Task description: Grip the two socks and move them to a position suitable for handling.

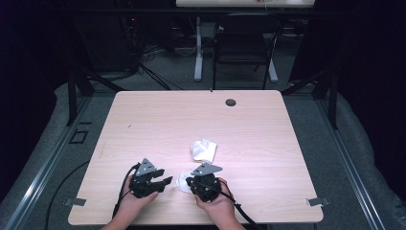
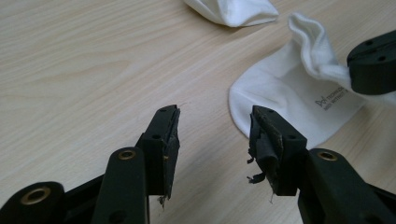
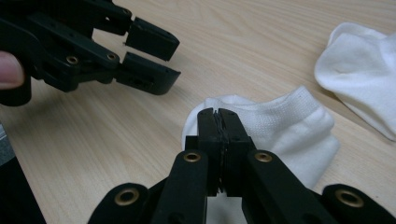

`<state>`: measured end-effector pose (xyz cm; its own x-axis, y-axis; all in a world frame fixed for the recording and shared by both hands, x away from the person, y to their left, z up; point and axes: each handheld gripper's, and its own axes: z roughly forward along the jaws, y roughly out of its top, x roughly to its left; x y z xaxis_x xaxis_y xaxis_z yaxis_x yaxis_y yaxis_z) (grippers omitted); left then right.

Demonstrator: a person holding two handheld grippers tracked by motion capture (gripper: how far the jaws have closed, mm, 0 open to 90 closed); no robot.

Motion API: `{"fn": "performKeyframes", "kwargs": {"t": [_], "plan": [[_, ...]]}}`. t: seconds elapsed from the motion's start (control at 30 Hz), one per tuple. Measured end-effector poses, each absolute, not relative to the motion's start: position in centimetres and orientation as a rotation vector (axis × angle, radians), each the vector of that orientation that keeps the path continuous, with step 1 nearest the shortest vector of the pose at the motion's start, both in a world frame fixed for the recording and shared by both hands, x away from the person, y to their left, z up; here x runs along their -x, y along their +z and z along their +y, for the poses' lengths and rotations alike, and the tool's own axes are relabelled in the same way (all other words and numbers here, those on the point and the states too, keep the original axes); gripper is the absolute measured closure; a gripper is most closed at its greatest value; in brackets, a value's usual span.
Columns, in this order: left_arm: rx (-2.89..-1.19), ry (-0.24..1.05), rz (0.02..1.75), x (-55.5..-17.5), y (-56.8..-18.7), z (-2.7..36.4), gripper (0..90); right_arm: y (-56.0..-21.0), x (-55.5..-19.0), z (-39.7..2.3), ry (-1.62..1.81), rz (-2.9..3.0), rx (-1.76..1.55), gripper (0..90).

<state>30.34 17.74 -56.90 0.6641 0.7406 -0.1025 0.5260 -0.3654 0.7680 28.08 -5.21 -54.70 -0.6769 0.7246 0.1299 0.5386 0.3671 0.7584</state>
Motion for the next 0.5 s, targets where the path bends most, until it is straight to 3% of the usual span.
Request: {"fn": "performKeyframes", "kwargs": {"t": [0.5], "plan": [[-2.086, 0.292, 0.932, -30.6, -57.5, 15.0, 56.0, -53.8, -28.1, -6.6, 1.219, 2.373, -1.126, 89.2]]}}
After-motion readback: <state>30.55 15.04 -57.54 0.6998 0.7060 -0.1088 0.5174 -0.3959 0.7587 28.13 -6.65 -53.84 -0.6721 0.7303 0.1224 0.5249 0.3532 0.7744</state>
